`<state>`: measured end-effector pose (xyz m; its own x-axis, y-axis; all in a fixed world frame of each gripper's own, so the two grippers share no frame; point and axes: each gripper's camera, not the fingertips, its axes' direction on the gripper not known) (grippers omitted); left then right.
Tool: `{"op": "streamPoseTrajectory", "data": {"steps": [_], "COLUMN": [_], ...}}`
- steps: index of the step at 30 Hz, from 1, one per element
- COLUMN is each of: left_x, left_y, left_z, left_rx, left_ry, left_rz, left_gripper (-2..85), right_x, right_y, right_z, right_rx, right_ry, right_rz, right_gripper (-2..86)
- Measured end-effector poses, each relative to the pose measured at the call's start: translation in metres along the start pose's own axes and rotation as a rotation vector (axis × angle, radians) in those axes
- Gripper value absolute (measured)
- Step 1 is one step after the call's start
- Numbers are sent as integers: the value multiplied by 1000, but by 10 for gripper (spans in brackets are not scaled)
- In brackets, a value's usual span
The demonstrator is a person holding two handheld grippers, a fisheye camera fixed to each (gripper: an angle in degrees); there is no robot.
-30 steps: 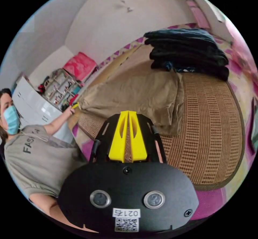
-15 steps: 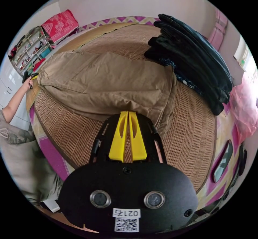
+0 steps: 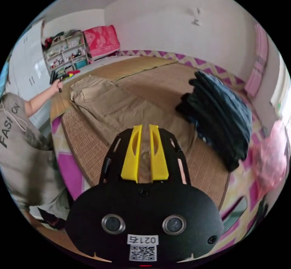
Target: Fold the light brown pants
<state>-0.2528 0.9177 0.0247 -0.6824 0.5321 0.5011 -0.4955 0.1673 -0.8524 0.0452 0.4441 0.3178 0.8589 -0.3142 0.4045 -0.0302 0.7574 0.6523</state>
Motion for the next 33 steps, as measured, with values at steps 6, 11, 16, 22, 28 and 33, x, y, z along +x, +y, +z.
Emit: {"op": "streamPoseTrajectory", "data": {"steps": [6, 11, 16, 22, 28, 33], "left_x": [114, 165, 187, 203, 216, 224], "left_y": [-75, -109, -114, -109, -107, -113], "left_z": [197, 303, 361, 401, 443, 471], "left_rx": [-345, -489, -543, -544, -595, -651], "left_ry": [-63, -130, -119, -55, -59, -1], "left_rz": [382, 535, 581, 583, 588, 593], "left_gripper": [68, 79, 76, 62, 4, 16], "right_x": [13, 32, 35, 21, 19, 17], "right_y": [-96, -134, -156, -168, -167, -167], "right_z": [148, 195, 211, 191, 145, 131], "right_rx": [-374, -476, -532, -503, -377, -375], "right_ry": [122, 140, 55, 64, 120, 126], "right_rz": [-232, -301, -341, -386, -347, -333], "right_gripper": [74, 84, 34, -8, -9, -9]}}
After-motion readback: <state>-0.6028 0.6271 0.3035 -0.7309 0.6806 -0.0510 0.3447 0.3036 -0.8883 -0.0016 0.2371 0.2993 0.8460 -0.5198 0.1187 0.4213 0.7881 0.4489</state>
